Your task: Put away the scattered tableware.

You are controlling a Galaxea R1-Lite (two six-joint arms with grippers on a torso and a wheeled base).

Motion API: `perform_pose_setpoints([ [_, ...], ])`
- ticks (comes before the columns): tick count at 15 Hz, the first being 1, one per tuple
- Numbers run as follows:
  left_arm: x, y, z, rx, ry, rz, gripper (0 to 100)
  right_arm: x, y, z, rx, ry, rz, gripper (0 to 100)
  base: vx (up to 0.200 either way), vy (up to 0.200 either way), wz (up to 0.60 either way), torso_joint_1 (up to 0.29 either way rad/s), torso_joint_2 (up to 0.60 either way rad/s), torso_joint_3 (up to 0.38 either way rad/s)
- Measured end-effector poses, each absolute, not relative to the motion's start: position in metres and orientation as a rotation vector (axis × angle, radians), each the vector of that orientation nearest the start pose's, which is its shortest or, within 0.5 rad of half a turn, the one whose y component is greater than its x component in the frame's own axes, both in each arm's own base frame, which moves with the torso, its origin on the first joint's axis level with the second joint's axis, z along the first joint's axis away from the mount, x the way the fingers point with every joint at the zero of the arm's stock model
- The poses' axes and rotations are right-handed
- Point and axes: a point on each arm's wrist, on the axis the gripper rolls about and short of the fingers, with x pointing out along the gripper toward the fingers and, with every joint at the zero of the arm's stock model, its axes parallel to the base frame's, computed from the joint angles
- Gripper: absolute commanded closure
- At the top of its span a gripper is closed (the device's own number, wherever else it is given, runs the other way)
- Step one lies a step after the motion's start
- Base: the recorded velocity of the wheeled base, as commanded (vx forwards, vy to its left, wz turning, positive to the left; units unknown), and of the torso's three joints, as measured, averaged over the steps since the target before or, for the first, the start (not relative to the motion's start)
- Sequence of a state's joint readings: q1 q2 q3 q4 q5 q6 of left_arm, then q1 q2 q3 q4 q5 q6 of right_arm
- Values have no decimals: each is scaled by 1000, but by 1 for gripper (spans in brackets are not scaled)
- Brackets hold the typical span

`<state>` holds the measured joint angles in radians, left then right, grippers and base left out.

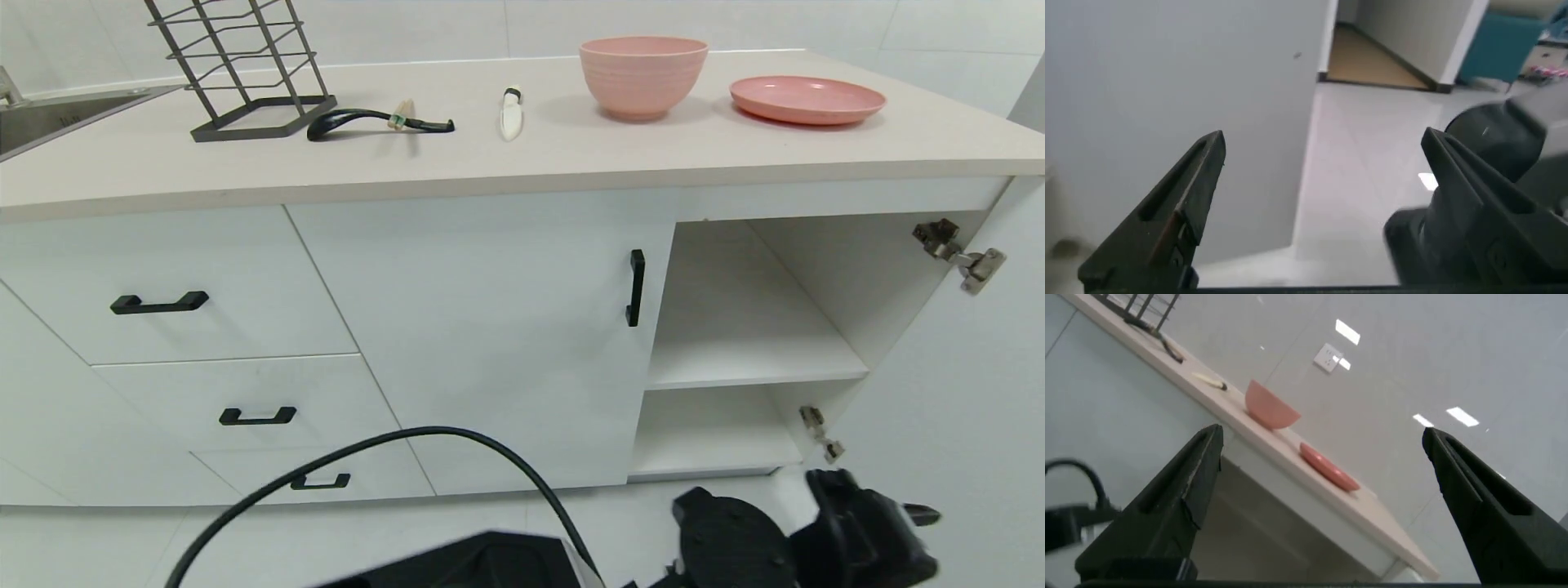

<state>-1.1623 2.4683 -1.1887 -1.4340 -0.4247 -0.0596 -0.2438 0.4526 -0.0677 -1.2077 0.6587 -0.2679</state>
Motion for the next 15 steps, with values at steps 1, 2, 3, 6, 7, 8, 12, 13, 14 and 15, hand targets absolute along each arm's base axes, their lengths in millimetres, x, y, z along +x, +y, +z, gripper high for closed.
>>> perform_pose_setpoints([
  [1, 181, -405, 57, -99, -115, -1554, 0, -8, 16, 202, -604, -781, 296, 0, 0, 0, 0, 0, 0, 0],
  [2, 191, -383, 57, -84, -105, -1512, 0, -6, 16, 197, -594, -759, 301, 0, 0, 0, 0, 0, 0, 0],
  [3, 200, -363, 60, -69, -93, -1468, 0, -4, 15, 192, -583, -735, 306, 0, 0, 0, 0, 0, 0, 0],
  [6, 218, -306, 89, -48, -110, -1348, 0, 1, 14, 184, -547, -654, 320, 0, 0, 0, 0, 0, 0, 0],
  [7, 221, -288, 101, -47, -125, -1313, 0, 3, 14, 181, -535, -631, 326, 0, 0, 0, 0, 0, 0, 0],
  [8, 221, -270, 113, -46, -142, -1280, 0, 4, 13, 179, -523, -603, 331, 0, 0, 0, 0, 0, 0, 0],
  [12, 205, -185, 164, -39, -240, -1122, 0, 3, 13, 163, -462, -496, 380, 0, 0, 0, 0, 0, 0, 0],
  [13, 194, -165, 174, -37, -271, -1088, 0, 1, 14, 159, -445, -483, 411, 0, 0, 0, 0, 0, 0, 0],
  [14, 181, -145, 184, -34, -303, -1054, 0, -3, 14, 154, -428, -474, 431, 0, 0, 0, 0, 0, 0, 0],
  [15, 166, -124, 191, -27, -335, -1012, 0, -7, 14, 149, -414, -464, 442, 0, 0, 0, 0, 0, 0, 0],
])
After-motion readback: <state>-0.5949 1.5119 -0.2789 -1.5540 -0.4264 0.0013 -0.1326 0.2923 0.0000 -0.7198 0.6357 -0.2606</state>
